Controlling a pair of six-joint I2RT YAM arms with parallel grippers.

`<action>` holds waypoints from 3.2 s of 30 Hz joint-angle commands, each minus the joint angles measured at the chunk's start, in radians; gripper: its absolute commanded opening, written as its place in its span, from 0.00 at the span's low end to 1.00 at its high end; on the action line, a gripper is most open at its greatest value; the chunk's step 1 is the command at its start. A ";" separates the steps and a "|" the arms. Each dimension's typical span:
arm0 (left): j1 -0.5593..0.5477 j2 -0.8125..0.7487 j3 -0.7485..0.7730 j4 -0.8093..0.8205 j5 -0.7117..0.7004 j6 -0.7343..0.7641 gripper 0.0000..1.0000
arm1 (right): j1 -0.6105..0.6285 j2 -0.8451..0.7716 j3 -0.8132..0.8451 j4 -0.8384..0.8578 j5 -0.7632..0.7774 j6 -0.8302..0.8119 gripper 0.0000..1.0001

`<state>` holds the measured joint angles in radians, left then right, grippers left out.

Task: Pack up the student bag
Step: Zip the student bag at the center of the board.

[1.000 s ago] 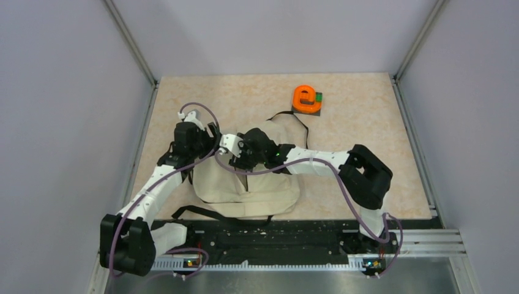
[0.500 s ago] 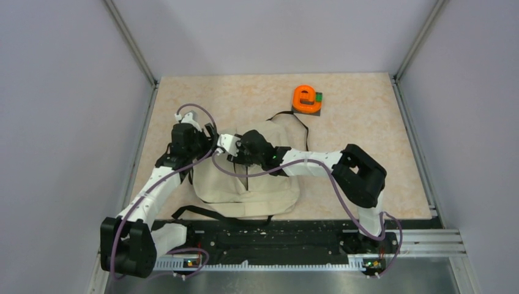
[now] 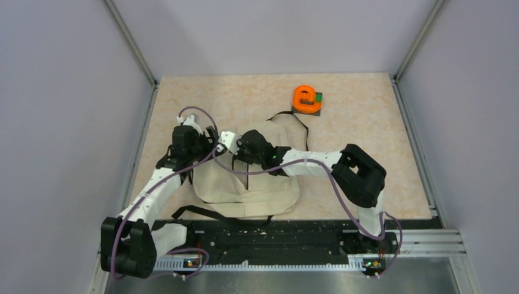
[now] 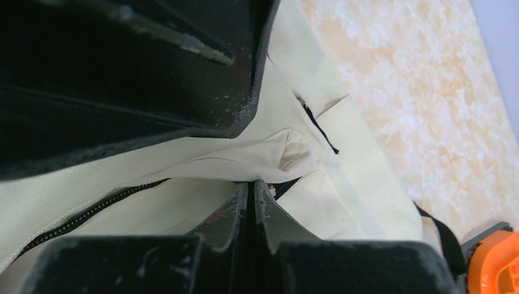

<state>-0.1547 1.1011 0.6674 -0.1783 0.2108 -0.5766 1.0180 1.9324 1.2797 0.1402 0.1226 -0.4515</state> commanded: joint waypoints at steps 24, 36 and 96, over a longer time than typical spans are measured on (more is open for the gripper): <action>0.006 0.082 0.046 0.073 0.153 0.003 0.75 | -0.275 0.045 0.347 -0.313 -0.531 0.596 0.05; 0.004 0.054 0.021 0.089 0.184 0.014 0.75 | -0.276 0.117 0.463 -0.442 -0.454 0.542 0.10; -0.074 0.529 0.028 0.952 0.413 0.080 0.19 | -0.352 -0.032 0.111 0.106 -0.535 0.783 0.00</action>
<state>-0.1982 1.6348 0.6590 0.7261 0.6338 -0.5495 0.6773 1.9324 1.3655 0.2012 -0.3946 0.3271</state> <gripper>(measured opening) 0.282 0.004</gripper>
